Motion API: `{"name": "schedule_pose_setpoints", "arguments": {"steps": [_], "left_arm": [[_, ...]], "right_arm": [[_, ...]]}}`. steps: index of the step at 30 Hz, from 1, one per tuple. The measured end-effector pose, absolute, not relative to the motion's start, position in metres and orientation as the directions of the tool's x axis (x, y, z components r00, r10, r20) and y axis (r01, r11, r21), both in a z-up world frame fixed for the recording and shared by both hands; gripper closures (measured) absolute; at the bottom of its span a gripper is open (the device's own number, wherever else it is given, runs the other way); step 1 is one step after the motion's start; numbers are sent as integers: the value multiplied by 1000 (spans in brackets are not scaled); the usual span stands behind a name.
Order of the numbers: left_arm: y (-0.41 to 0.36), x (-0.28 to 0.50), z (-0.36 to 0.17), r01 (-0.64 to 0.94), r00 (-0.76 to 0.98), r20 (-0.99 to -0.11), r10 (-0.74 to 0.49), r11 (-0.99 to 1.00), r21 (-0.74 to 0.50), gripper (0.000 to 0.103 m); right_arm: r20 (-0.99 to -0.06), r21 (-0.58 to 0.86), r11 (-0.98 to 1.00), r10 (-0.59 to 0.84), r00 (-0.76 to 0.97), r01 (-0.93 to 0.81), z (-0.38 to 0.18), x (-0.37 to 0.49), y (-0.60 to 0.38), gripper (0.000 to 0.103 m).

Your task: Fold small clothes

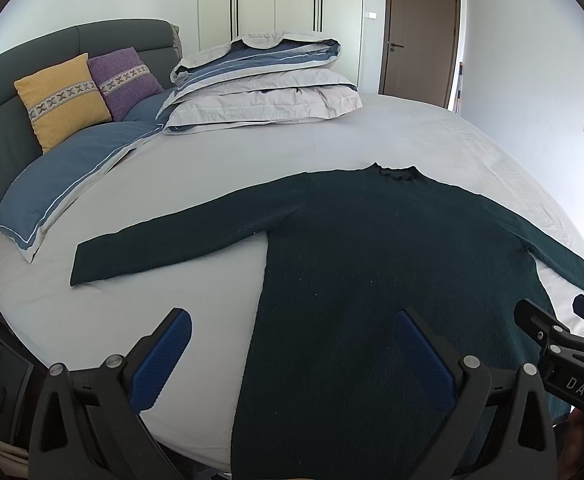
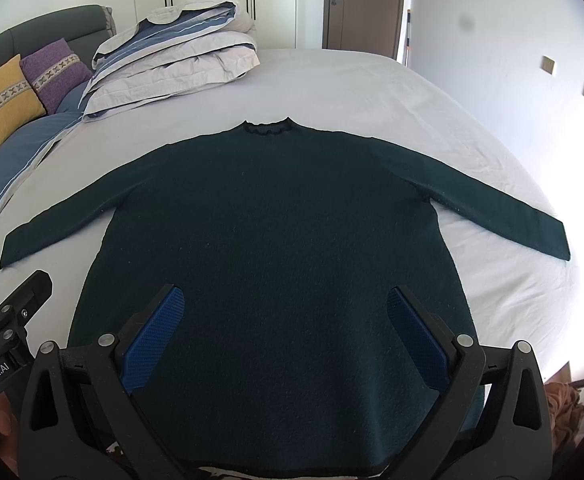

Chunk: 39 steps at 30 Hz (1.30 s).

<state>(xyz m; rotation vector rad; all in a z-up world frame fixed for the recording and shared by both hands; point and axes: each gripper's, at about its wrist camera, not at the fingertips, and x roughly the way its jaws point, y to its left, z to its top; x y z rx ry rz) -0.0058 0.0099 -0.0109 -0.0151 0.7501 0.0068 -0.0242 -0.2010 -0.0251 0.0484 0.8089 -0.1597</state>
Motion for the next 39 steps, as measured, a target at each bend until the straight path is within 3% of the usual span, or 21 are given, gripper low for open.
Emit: {"name": "schedule_pose_setpoints", "arguments": {"steps": [12, 19, 24, 29, 34, 39], "left_arm": [[12, -1, -18, -11, 700, -713, -31, 999, -54, 0], [14, 8, -30, 60, 634, -744, -210, 973, -223, 0], [0, 17, -35, 78, 635, -738, -229, 969, -234, 0], [-23, 39, -51, 100, 585, -783, -210, 977, -187, 0], [-37, 55, -63, 104, 556, -801, -222, 975, -198, 0], [-35, 72, -78, 29, 537, -808, -243, 962, -270, 0]], "right_arm": [[-728, 8, 986, -107, 677, 164, -30, -24, -203, 0], [-683, 239, 938, -23, 731, 253, -33, -28, -292, 0], [-597, 452, 766, -120, 793, 456, -53, -57, -441, 0], [-630, 580, 515, -206, 749, 631, -98, -86, -576, 20], [-652, 655, 345, -190, 734, 672, -143, -94, -652, 28], [-618, 672, 349, -223, 754, 653, -146, -79, -677, 34]]}}
